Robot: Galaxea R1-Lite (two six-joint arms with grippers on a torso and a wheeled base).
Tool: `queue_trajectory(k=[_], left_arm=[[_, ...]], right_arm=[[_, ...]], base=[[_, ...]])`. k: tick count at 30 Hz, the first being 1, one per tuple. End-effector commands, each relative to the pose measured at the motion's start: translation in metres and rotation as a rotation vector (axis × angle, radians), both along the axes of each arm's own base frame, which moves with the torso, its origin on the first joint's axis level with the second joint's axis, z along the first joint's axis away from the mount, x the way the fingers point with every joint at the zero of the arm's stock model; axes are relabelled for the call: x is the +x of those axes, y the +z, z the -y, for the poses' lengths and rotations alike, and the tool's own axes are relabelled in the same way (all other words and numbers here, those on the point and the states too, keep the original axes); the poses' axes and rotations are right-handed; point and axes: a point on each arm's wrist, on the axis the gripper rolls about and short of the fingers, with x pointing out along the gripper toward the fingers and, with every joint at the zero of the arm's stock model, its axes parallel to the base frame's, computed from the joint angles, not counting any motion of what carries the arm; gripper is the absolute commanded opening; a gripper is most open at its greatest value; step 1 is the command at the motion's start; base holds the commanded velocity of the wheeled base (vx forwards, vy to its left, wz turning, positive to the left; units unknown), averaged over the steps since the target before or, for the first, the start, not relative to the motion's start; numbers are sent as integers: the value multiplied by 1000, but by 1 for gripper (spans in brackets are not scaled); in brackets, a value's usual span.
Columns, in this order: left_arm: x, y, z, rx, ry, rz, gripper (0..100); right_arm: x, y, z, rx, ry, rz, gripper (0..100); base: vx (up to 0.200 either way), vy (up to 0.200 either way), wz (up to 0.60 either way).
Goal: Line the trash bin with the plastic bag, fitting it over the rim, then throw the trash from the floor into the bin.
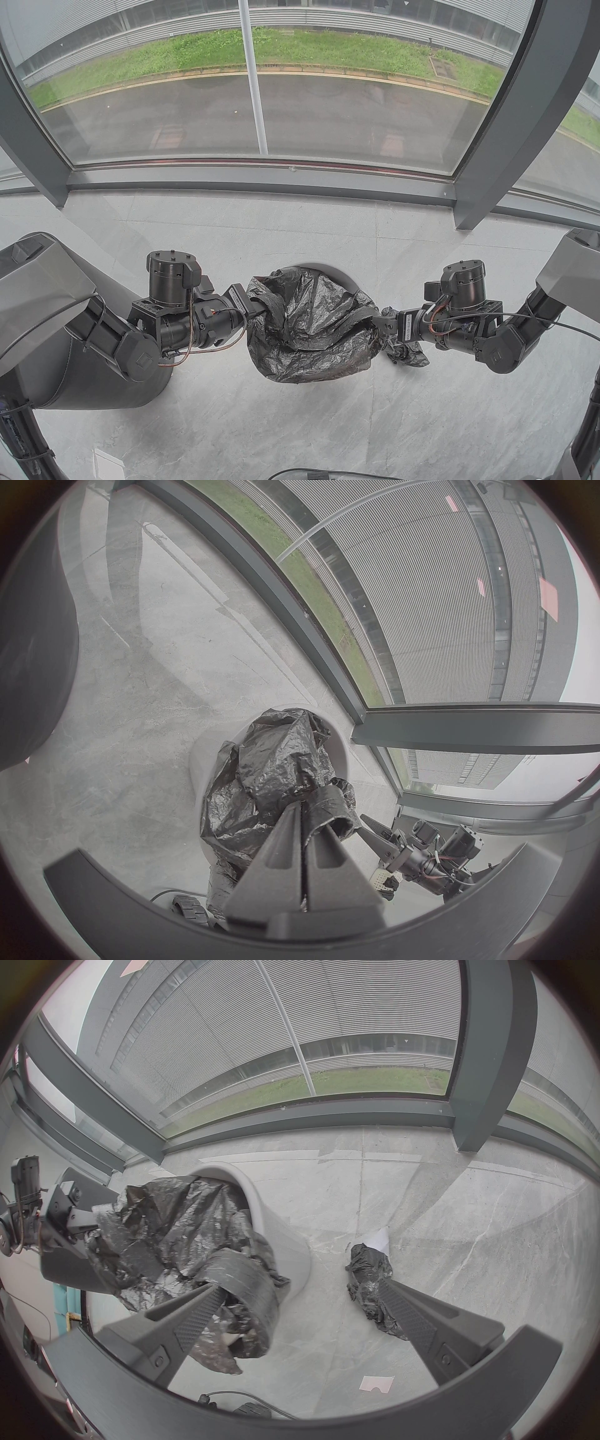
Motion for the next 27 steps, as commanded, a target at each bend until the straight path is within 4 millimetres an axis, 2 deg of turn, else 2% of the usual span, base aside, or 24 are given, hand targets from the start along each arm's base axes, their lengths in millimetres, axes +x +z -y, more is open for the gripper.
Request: queue_trajectory(k=[1, 5, 8, 12, 17, 24, 27], left_arm=[[0, 2, 0, -4, 1, 8, 0], [2, 4, -2, -8, 8, 13, 0], [2, 9, -2, -12, 9, 26, 0], [1, 9, -3, -13, 10, 28, 0], [3, 8, -3, -11, 10, 26, 0], [5, 3, -2, -6, 9, 18, 0], [5, 4, -2, -5, 10, 19, 0]], right_arm=[[-15, 18, -11, 18, 48, 39, 100], [-29, 34, -31, 37, 117, 79, 100], [-40, 45, -56, 42, 194, 119, 100], [-43, 47, -72, -5, 214, 162, 100], [-44, 41, -96, -83, 264, 203, 100], [-43, 11, -130, -205, 287, 217, 100], [-39, 3, -136, -220, 279, 214, 100]], base=[[0, 0, 0], [0, 0, 0], [0, 0, 0], [0, 0, 0], [0, 0, 0], [0, 0, 0], [0, 0, 0]])
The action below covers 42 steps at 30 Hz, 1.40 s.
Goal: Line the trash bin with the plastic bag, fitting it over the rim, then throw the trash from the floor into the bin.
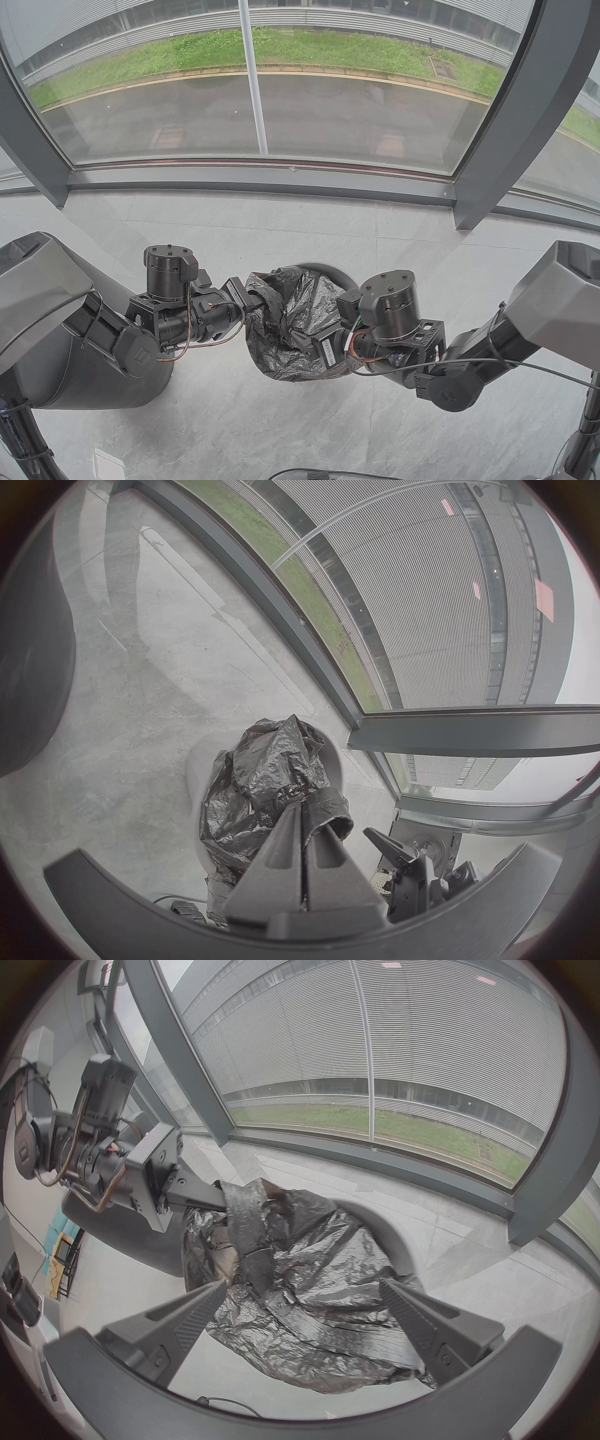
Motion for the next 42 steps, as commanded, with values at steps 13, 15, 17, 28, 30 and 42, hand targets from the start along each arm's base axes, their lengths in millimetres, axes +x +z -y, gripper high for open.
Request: queue_trajectory(k=[13, 15, 17, 28, 30, 42], left_arm=[[0, -1, 0, 2, 1, -3, 0], [0, -1, 0, 2, 1, -3, 0], [0, -1, 0, 2, 1, -3, 0], [-1, -2, 0, 2, 2, -6, 0], [-1, -2, 0, 2, 2, -8, 0], [-1, -2, 0, 3, 2, -9, 0]], right_arm=[[15, -52, -20, -122, -21, -24, 100], [14, -55, -21, -153, -34, -11, 100], [13, -58, -23, -191, -37, 7, 100], [7, -64, -51, -280, -73, 107, 100], [9, -67, -52, -296, -98, 116, 100], [20, -84, -62, -312, -125, 125, 100]], base=[[0, 0, 0], [0, 0, 0], [0, 0, 0], [0, 0, 0], [0, 0, 0], [0, 0, 0]])
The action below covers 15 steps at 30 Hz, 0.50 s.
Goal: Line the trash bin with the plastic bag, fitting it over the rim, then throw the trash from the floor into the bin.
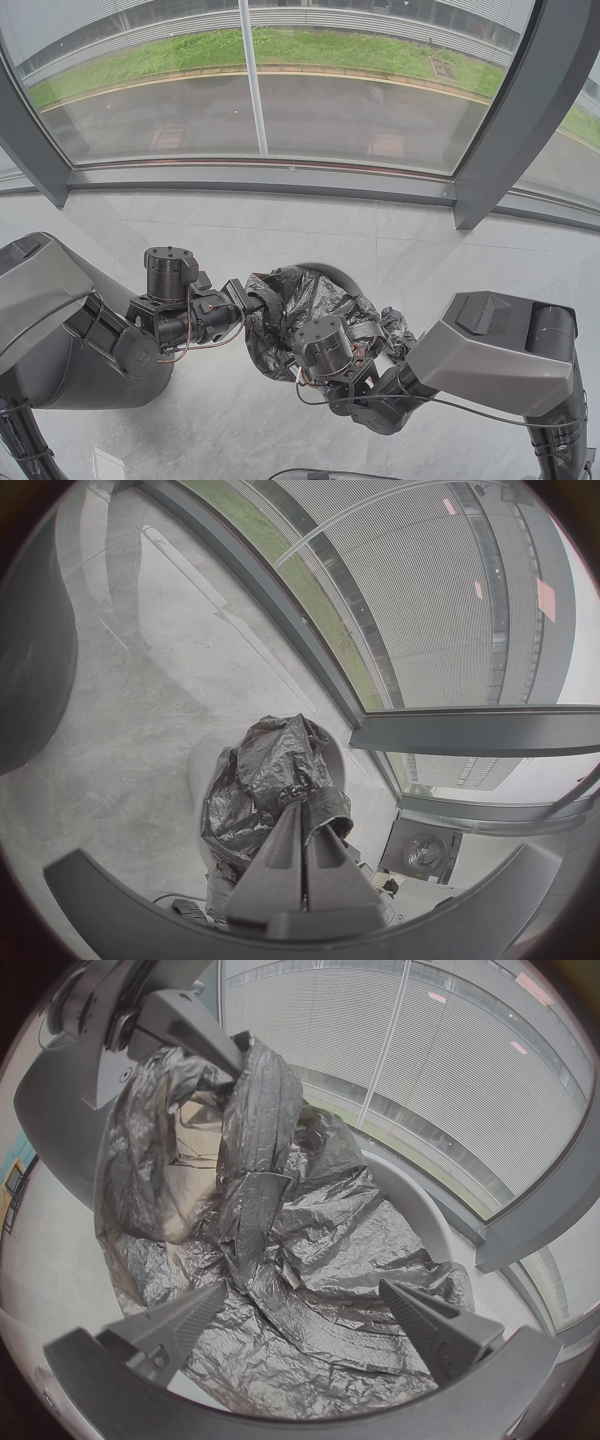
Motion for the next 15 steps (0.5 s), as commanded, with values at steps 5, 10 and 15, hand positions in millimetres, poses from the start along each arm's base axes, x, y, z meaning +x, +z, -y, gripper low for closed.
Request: queue_trajectory(k=[5, 10, 15], left_arm=[[0, 0, 0, 0, 0, -2, 0], [0, -1, 0, 0, 0, -2, 0], [0, -1, 0, 1, 0, -3, 0]], right_arm=[[12, -10, -10, 2, -1, 18, 100], [20, -12, -11, -1, -7, 30, 100], [26, -13, -7, 0, -21, 30, 0]], base=[[0, 0, 0], [0, 0, 0], [0, 0, 0]])
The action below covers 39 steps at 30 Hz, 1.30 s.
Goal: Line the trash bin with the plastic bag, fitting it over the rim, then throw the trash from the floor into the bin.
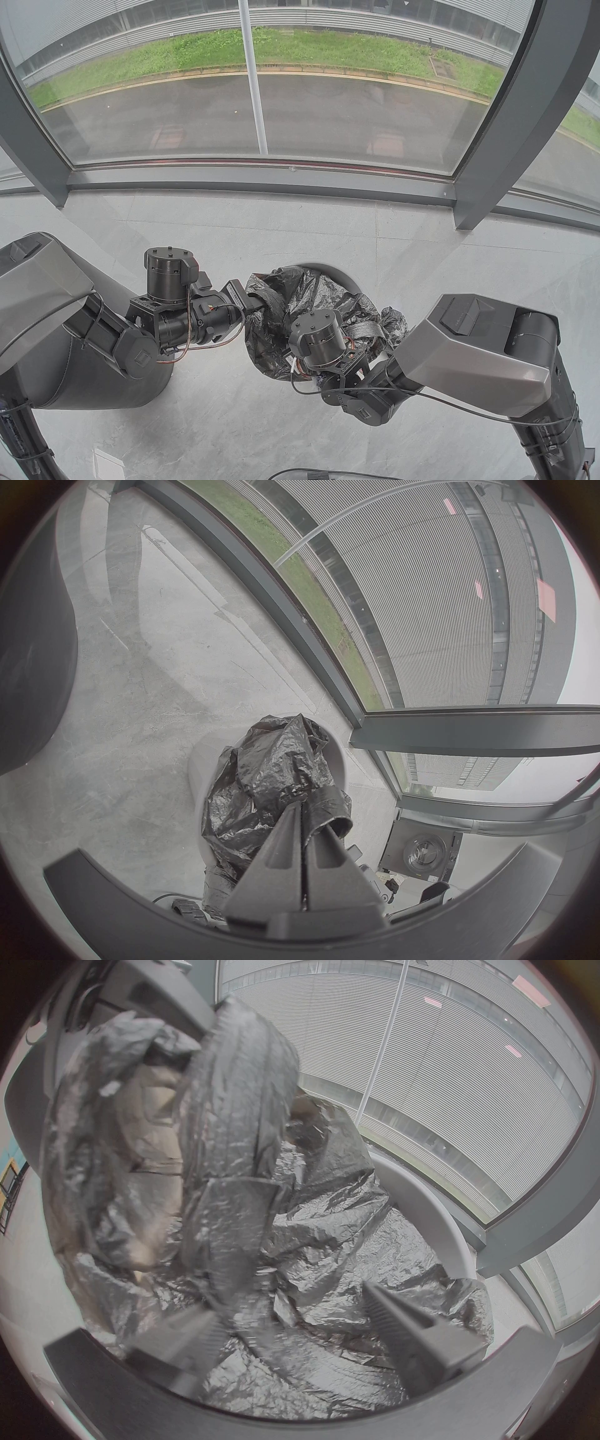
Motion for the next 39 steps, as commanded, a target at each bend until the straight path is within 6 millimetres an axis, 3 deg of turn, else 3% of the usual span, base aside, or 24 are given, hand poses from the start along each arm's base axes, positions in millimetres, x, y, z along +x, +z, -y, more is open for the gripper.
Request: queue_trajectory(k=[1, 10, 18, 23, 29, 32, 39], left_arm=[[0, -1, 0, 0, 0, -2, 0], [-1, 1, 0, 0, 1, 1, 0], [-11, 11, 0, 38, 52, 46, 0], [-23, 27, -3, 95, 61, 131, 0], [-33, 36, -8, 100, 55, 158, 0], [-35, 32, -9, 105, 55, 141, 0], [-34, 30, -10, 103, 52, 133, 0]], right_arm=[[4, -4, 2, -3, -8, -3, 0], [12, 3, 14, 7, -43, 3, 0], [-1, 50, 28, 47, -46, 47, 0], [-8, 66, 35, 62, -46, 61, 0], [-10, 71, 37, 65, -47, 67, 0], [-7, 73, 38, 62, -50, 76, 0], [23, 83, 58, 57, -139, 123, 0]], base=[[0, 0, 0], [0, 0, 0], [0, 0, 0], [0, 0, 0], [0, 0, 0], [0, 0, 0], [0, 0, 0]])
